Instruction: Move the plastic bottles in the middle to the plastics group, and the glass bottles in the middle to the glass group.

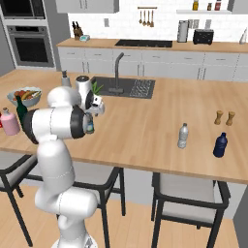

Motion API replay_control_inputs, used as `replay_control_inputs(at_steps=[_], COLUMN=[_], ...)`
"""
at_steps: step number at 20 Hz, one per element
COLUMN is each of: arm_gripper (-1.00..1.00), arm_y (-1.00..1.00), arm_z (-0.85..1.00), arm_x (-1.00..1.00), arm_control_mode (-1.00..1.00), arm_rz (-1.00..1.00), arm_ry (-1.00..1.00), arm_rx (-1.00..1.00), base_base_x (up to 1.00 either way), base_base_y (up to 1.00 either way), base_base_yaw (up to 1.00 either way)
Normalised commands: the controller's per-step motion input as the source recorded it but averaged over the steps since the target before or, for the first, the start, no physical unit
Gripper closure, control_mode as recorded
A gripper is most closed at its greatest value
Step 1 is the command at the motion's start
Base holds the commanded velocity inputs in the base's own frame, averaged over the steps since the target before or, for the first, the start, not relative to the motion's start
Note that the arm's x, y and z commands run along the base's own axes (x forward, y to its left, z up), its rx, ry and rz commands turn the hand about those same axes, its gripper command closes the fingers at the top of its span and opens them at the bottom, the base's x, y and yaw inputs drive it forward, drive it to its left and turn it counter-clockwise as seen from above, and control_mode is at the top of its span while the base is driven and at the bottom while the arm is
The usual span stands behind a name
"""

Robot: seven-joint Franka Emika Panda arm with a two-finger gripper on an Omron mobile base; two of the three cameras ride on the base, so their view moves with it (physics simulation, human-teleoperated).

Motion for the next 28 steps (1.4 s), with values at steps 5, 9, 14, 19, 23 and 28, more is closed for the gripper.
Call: replay_control_inputs(at_steps=[5, 9, 14, 19, 23, 28], arm_gripper=[-1.00, -1.00, -1.00, -1.00, -1.00, -1.00], arm_y=[0.07, 0.03, 0.03, 0.14, 0.09, 0.00], arm_z=[-0.16, -0.22, -0.12, -0.03, -0.06, -0.11], arm_x=[0.28, 0.21, 0.01, 0.00, 0.00, 0.00], arm_control_mode=[-1.00, -1.00, -1.00, -1.00, -1.00, -1.00], arm_rz=[0.01, 0.02, 0.01, 0.09, 0.12, 0.04], arm_ry=[0.00, 0.01, 0.01, -0.01, 0.00, 0.03], arm_rx=[0.00, 0.00, 0.00, 0.00, 0.00, 0.00], base_base_x=[0.00, 0.00, 0.00, 0.00, 0.00, 0.00], base_base_y=[0.00, 0.00, 0.00, 0.00, 0.00, 0.00], base_base_yaw=[0.00, 0.00, 0.00, 0.00, 0.00, 0.00])
